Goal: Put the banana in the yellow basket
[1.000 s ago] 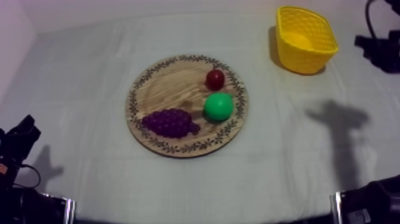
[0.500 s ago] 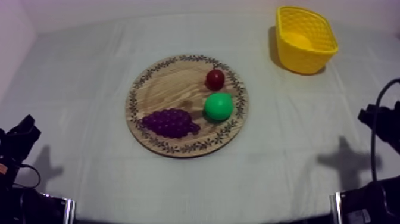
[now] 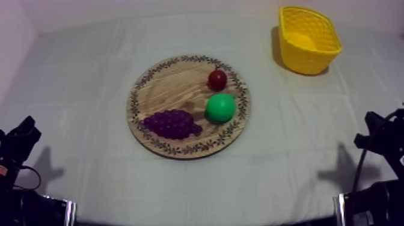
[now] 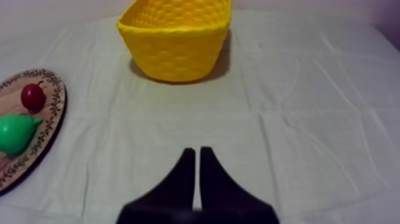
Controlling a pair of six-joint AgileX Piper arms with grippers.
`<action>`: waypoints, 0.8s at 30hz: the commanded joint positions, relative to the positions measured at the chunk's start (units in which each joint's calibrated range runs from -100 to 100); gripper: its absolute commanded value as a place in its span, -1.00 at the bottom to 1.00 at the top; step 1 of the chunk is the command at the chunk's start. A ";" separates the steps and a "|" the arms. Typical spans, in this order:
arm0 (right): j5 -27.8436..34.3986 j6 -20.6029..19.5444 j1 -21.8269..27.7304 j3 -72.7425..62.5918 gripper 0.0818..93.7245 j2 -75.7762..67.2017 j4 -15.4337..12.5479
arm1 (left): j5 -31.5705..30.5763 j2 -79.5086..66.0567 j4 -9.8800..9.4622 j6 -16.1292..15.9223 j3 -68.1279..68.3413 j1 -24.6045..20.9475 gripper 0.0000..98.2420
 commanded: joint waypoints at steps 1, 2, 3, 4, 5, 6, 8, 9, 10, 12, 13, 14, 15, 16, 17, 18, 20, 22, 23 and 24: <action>-0.30 3.47 0.02 0.02 -0.99 0.02 -0.19 | 0.00 -0.05 -0.03 0.01 -0.01 -0.02 -1.00; -0.32 4.29 0.04 0.03 -0.99 -0.02 -0.24 | 0.00 -0.05 -0.03 0.00 -0.01 -0.02 -1.00; -0.33 4.93 0.06 0.03 -0.99 -0.04 -0.27 | 0.00 -0.05 -0.03 0.00 -0.01 -0.02 -1.00; -0.34 5.41 0.07 0.03 -0.99 -0.06 -0.30 | 0.00 -0.05 -0.03 0.01 -0.01 -0.02 -1.00; -0.35 5.72 0.08 0.04 -0.99 -0.07 -0.31 | 0.00 -0.05 -0.03 0.01 -0.01 -0.02 -1.00; -0.35 5.86 0.08 0.04 -0.99 -0.08 -0.32 | 0.00 -0.05 -0.03 0.00 -0.01 -0.02 -1.00; -0.36 5.89 0.09 0.04 -0.99 -0.09 -0.34 | 0.00 -0.05 -0.03 0.00 -0.01 -0.02 -1.00; -0.36 5.87 0.09 0.04 -0.99 -0.09 -0.34 | 0.00 -0.05 -0.03 0.01 -0.01 -0.02 -1.00; -0.36 5.83 0.09 0.04 -0.99 -0.09 -0.35 | 0.00 -0.05 -0.03 0.01 -0.01 -0.02 -1.00; -0.36 5.77 0.10 0.04 -0.99 -0.09 -0.35 | 0.00 -0.05 -0.03 -0.01 -0.01 -0.02 -1.00; -0.36 5.75 0.10 0.04 -0.99 -0.09 -0.35 | 0.00 -0.05 -0.03 -0.01 -0.01 -0.02 -1.00; -0.36 5.75 0.10 0.04 -0.99 -0.10 -0.35 | 0.00 -0.05 -0.03 0.00 -0.01 -0.02 -1.00; -0.36 5.75 0.10 0.04 -0.99 -0.10 -0.35 | 0.00 -0.05 -0.03 0.01 -0.01 -0.02 -1.00; -0.36 5.76 0.10 0.04 -0.99 -0.10 -0.35 | 0.00 -0.05 -0.03 0.01 -0.01 -0.02 -1.00; -0.36 5.76 0.10 0.04 -0.99 -0.10 -0.35 | 0.00 -0.05 -0.03 0.02 -0.01 -0.02 -1.00; -0.36 5.76 0.10 0.04 -0.99 -0.10 -0.35 | 0.00 -0.05 -0.03 0.02 -0.01 -0.02 -1.00; -0.36 5.76 0.10 0.04 -0.99 -0.10 -0.35 | 0.00 -0.05 -0.03 0.02 -0.01 -0.02 -1.00; -0.36 5.76 0.10 0.04 -0.99 -0.10 -0.35 | 0.00 -0.05 -0.03 0.00 -0.01 -0.02 -1.00; -0.36 5.76 0.10 0.04 -0.99 -0.10 -0.35 | 0.00 -0.05 -0.03 0.01 -0.01 -0.02 -1.00; -0.36 5.76 0.10 0.04 -0.99 -0.10 -0.35 | 0.00 -0.05 -0.03 0.01 -0.01 -0.02 -1.00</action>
